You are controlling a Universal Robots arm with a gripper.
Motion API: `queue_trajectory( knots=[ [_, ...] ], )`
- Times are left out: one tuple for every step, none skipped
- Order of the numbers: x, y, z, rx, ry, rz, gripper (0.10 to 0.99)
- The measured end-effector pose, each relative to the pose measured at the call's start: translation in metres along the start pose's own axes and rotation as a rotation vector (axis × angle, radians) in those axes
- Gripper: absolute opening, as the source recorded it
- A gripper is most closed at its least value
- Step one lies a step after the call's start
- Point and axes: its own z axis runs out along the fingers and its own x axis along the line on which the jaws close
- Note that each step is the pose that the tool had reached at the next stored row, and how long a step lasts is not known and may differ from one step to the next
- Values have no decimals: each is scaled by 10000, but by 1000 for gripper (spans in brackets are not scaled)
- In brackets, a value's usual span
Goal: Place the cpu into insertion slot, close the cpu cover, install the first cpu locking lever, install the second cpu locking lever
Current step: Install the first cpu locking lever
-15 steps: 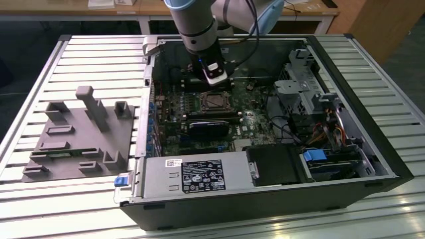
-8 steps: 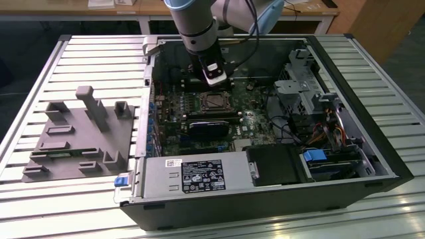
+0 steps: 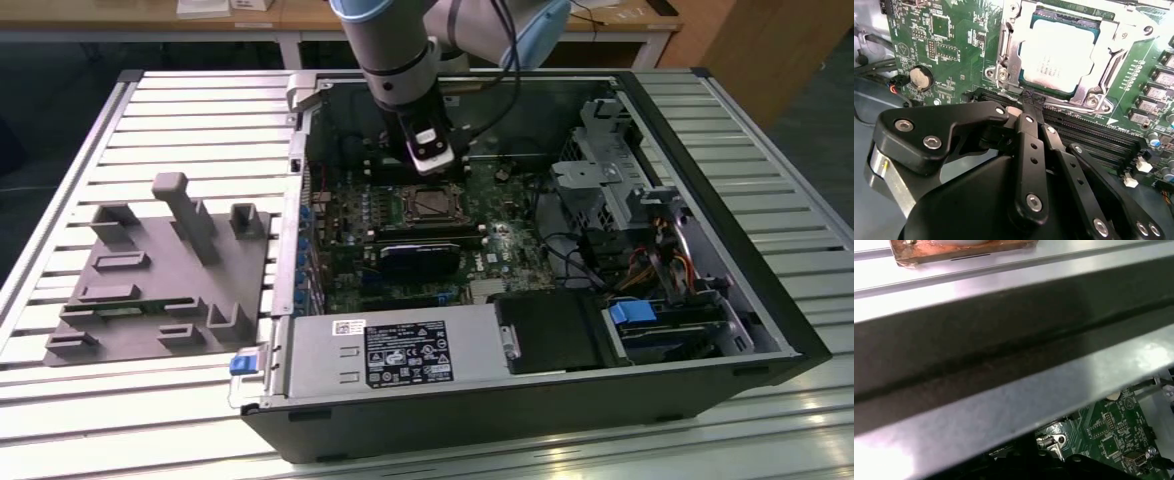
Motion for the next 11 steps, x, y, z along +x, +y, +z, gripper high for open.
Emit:
queue_trajectory(
  knots=[
    [0,0,5,14,-8,21,106],
    [1,1,10,29,-17,43,106],
    [2,2,14,47,-27,61,106],
    [3,3,18,68,-37,75,106],
    [4,4,21,91,-49,91,106],
    [4,4,23,113,-60,106,106],
    [3,5,24,134,-69,114,106],
    [3,5,26,151,-77,122,106],
    [2,6,27,163,-83,130,106],
    [1,6,29,174,-89,137,106],
    [0,6,30,186,-94,144,106]
  ],
)
